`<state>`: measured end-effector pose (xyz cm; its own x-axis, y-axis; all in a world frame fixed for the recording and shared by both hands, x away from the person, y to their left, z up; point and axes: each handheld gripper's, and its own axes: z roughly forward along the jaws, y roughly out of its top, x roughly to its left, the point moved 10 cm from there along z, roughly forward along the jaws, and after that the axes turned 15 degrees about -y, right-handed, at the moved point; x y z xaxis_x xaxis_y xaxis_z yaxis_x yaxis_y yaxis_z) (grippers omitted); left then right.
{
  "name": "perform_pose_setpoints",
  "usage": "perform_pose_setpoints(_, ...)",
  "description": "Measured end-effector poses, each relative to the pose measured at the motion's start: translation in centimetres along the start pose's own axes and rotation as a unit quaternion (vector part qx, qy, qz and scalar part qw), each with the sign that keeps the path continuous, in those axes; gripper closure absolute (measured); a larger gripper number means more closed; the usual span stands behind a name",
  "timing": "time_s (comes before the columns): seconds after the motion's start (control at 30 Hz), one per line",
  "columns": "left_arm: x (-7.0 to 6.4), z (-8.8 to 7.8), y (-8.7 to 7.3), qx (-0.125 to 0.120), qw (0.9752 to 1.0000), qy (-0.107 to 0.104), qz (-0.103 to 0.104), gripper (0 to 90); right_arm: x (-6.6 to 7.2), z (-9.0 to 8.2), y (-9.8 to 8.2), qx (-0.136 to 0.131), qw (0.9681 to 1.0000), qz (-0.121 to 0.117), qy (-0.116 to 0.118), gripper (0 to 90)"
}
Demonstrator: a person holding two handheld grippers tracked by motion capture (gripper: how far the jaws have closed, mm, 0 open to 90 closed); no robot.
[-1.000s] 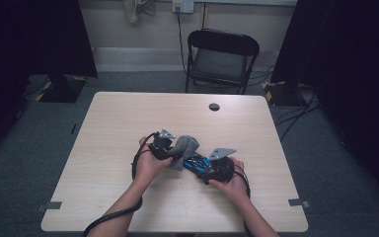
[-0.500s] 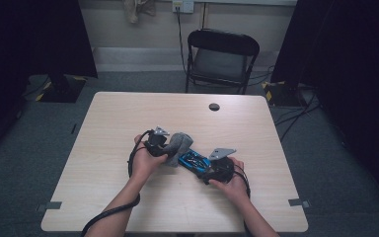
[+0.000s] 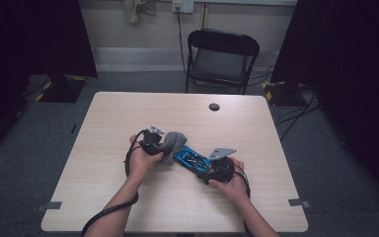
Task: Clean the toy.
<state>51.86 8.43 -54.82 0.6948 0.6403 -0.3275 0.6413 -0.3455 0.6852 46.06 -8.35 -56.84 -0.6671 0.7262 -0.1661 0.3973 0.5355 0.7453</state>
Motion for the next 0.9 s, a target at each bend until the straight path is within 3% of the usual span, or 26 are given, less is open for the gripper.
perform_pose_setpoints(0.47, 1.0, -1.4, -1.3, 0.0, 0.9999, 0.011, -0.012, 65.7, 0.0, 0.0, 0.0, 0.0, 1.0, 0.0, 0.0, 24.1)
perform_pose_setpoints(0.9, -0.9, -2.8, -3.2, 0.003, 0.9998, -0.016, 0.013, 65.6, 0.0, 0.0, 0.0, 0.001, 1.0, 0.0, -0.001, 23.2)
